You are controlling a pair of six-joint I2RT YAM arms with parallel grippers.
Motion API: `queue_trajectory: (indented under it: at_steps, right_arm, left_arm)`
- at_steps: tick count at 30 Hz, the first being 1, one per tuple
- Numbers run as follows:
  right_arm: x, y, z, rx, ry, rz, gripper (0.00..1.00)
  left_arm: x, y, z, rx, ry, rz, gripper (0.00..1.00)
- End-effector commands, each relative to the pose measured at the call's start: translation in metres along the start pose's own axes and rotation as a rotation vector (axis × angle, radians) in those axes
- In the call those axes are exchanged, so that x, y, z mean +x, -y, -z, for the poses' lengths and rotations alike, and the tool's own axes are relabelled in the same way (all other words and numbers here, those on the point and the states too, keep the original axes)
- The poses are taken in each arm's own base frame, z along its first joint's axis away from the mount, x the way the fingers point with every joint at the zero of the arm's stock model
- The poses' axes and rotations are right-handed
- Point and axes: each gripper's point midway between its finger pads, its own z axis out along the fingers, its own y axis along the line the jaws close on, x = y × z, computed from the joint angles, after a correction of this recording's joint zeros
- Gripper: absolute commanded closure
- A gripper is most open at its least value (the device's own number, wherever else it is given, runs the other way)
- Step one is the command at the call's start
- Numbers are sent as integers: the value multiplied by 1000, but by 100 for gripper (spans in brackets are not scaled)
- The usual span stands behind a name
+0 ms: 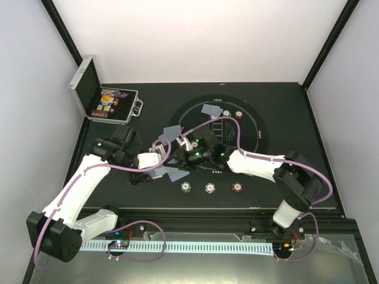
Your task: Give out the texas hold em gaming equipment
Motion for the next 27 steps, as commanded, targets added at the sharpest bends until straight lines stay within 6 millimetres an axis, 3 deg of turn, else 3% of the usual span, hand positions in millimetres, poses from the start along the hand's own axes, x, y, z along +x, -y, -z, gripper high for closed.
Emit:
queue_trajectory:
  at_steps: [1,3,8,12,16,19,23,27]
  right_arm:
    - [-6,14,13,91,34,-30,77]
    - [-8,14,20,98,45,-29,86]
    - [-13,18,38,133,75,-28,96]
    - [-21,21,57,160,91,-18,99]
    - [-44,24,83,240,113,75,99]
    - [-67,43,108,497,110,204,99]
    - [-112,73,142,880,144,408,99]
    - [-152,103,165,1180,127,630,99]
  left_arm:
    - [-6,3,6,-6,36,-17,99]
    - [-6,3,6,-6,35,-16,98]
    - [-5,2,5,-7,30,-16,98]
    - [-4,2,5,-12,27,-15,99]
    - [-3,2,6,-17,22,-15,98]
    - [-4,2,8,-18,22,-10,98]
    - [-2,3,8,-17,14,0,98]
    - [-1,4,10,-15,4,10,98]
